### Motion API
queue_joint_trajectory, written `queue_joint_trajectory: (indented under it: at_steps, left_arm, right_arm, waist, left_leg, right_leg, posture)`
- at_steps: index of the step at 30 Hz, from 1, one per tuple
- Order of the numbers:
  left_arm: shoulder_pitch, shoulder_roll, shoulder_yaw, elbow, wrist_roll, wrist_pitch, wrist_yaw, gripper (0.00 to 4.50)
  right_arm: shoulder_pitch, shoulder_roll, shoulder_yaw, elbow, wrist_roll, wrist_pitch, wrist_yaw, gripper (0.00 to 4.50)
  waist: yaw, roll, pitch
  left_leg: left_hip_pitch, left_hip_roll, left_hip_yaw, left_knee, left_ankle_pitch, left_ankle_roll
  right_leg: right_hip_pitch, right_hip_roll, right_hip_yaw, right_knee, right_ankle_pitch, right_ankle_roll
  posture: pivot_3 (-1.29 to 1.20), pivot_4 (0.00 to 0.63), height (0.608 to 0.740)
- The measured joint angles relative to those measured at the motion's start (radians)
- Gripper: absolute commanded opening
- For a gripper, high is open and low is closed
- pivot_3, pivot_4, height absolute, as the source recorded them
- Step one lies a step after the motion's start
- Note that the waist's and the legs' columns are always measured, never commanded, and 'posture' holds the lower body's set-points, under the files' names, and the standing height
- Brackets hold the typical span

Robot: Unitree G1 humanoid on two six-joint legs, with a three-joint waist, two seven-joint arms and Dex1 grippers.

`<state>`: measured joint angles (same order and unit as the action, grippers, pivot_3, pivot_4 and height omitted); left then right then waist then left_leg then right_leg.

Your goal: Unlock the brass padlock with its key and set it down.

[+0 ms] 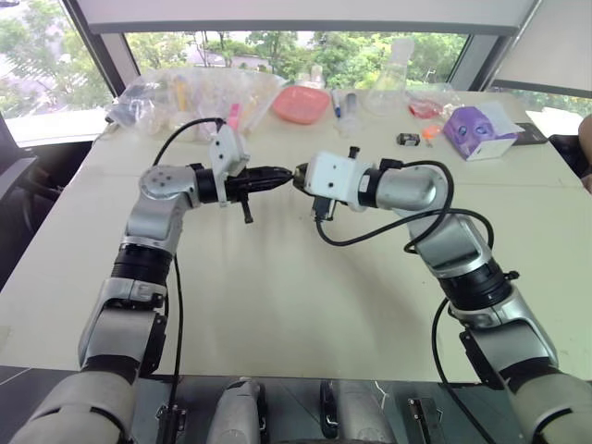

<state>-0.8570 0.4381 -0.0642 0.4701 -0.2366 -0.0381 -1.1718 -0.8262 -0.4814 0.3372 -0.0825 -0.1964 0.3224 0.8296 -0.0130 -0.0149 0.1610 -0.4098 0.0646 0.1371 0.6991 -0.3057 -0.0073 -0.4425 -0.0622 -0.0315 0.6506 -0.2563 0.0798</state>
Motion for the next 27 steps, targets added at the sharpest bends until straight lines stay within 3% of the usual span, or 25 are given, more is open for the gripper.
queue_joint_trajectory:
  at_steps: [3,6,9,13,17,27]
  left_arm:
    - [0.000,0.000,0.000,0.022,0.010,-0.065,0.000,0.07]
    - [-0.012,0.007,-0.003,0.024,-0.006,0.021,-0.023,0.07]
    - [-0.054,0.020,0.028,0.041,-0.117,0.309,-0.057,0.99]
    - [-0.087,0.058,0.079,0.057,-0.208,0.536,-0.098,3.01]
    - [-0.096,0.041,0.098,0.074,-0.240,0.602,-0.103,3.01]
    - [-0.130,-0.017,0.078,0.157,-0.210,0.565,-0.133,3.01]
  right_arm:
    - [0.000,0.002,0.000,0.000,0.000,0.000,0.000,0.67]
    - [0.000,0.006,0.002,0.007,0.000,0.000,0.001,0.67]
    - [-0.003,0.013,0.003,0.008,0.002,-0.006,0.000,0.67]
    - [-0.008,0.018,0.002,0.006,0.003,-0.025,0.001,0.67]
    - [-0.008,0.024,0.002,0.006,0.003,-0.031,0.000,0.67]
    - [-0.008,0.031,0.002,0.005,0.002,-0.034,-0.009,0.67]
  waist:
    - [-0.001,0.000,0.000]
    - [-0.001,0.000,0.000]
    - [-0.002,0.000,0.000]
    - [-0.004,0.000,0.000]
    - [-0.001,0.000,0.000]
    - [-0.002,0.000,0.000]
  left_leg:
    - [0.000,0.000,0.000,0.000,0.000,0.000]
    - [0.000,0.000,0.000,0.000,0.000,0.000]
    - [0.000,0.000,0.000,0.000,0.000,0.000]
    - [0.000,0.000,-0.001,0.000,0.000,0.000]
    - [0.000,0.000,-0.001,0.000,0.000,0.000]
    - [0.000,0.000,-0.001,0.000,0.000,0.000]
  right_leg:
    - [0.000,0.000,0.000,0.000,0.000,0.000]
    - [0.000,0.000,0.000,0.000,0.000,0.000]
    - [0.000,0.000,0.000,0.000,0.000,0.000]
    - [0.000,0.000,0.000,0.000,0.000,0.000]
    - [0.000,0.000,0.000,0.000,0.000,0.000]
    - [0.000,0.000,0.000,0.000,0.000,0.000]
  posture:
    - [0.00,0.150,0.733]
    - [0.00,0.150,0.733]
    - [0.00,0.150,0.733]
    - [0.00,0.150,0.733]
    - [0.00,0.150,0.733]
    - [0.00,0.150,0.733]
